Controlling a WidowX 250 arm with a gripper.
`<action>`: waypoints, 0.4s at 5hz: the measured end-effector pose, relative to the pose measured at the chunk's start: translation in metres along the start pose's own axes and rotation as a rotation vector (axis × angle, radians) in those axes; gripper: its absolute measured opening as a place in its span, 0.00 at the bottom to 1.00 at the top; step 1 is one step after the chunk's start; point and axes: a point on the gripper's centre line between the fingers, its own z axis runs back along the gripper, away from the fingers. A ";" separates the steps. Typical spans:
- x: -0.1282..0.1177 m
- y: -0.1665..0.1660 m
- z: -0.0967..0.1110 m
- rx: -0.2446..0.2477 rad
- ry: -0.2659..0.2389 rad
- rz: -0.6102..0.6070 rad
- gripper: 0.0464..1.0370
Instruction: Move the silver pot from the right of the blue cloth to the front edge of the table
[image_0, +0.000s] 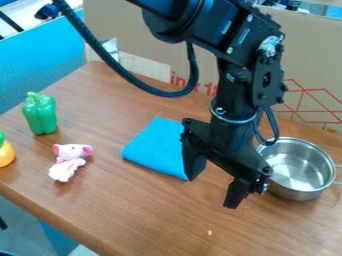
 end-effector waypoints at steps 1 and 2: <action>-0.002 0.000 -0.008 0.005 0.027 0.004 0.97; 0.027 -0.008 -0.011 -0.009 -0.024 0.058 0.97</action>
